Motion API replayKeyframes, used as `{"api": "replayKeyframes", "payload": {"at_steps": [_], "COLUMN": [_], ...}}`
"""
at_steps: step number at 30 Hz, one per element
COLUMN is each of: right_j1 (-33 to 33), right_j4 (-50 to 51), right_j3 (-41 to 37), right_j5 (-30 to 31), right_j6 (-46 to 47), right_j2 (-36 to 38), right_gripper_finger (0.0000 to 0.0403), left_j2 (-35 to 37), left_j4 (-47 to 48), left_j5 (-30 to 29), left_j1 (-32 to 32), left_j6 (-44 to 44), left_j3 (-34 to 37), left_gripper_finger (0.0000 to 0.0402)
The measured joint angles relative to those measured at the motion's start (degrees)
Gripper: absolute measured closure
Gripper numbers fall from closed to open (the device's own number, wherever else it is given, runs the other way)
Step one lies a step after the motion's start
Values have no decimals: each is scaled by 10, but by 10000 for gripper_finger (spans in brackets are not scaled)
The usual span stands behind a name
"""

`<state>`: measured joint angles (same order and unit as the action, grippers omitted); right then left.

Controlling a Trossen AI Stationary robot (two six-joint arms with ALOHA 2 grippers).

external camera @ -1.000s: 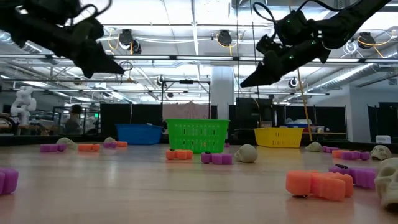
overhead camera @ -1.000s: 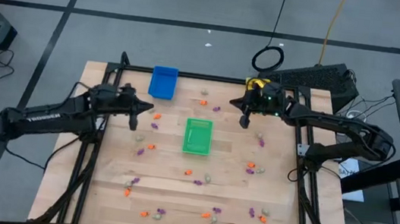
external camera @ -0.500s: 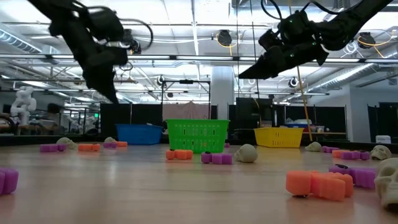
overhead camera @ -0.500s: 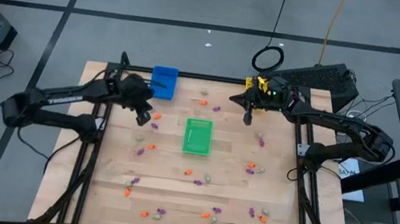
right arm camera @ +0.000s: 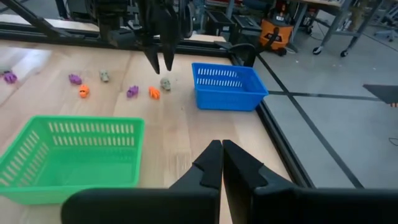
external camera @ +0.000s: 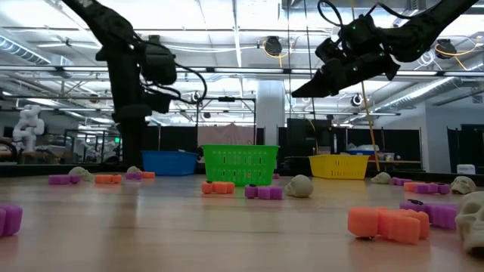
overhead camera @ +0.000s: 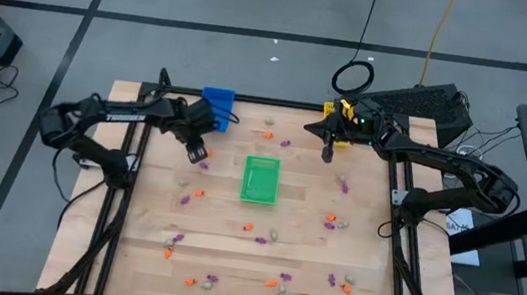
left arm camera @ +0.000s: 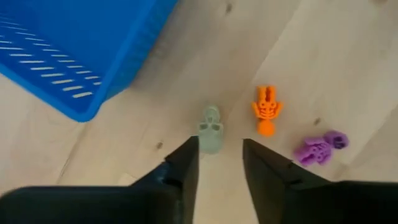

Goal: Sort Halloween decoration
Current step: Put the white skull toy into the blue bin

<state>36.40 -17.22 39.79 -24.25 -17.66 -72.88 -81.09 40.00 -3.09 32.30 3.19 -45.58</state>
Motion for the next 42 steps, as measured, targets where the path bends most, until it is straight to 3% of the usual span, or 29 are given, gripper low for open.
{"api": "replayKeyframes", "payload": {"at_steps": [5, 18, 30, 36, 42], "right_j1": [0, 0, 0, 0, -1], "right_j4": [3, 3, 2, 11, 13], "right_j3": [0, 0, 0, 0, 0], "right_j5": [0, 1, 1, 1, 2], "right_j6": [0, -2, 3, 27, 34], "right_j2": [0, 0, 0, 0, 0], "right_gripper_finger": [403, 403, 403, 403, 403], "left_j2": [-31, -95, -107, -77, -41], "left_j4": [0, -29, -31, -22, 26], "left_j5": [4, 8, 34, 43, 48], "left_j1": [0, 34, 37, 36, 39], "left_j6": [33, 51, 63, 62, 47], "left_j3": [-3, -3, -4, -8, -69], "left_gripper_finger": [244, 244, 350, 350, 350]}}
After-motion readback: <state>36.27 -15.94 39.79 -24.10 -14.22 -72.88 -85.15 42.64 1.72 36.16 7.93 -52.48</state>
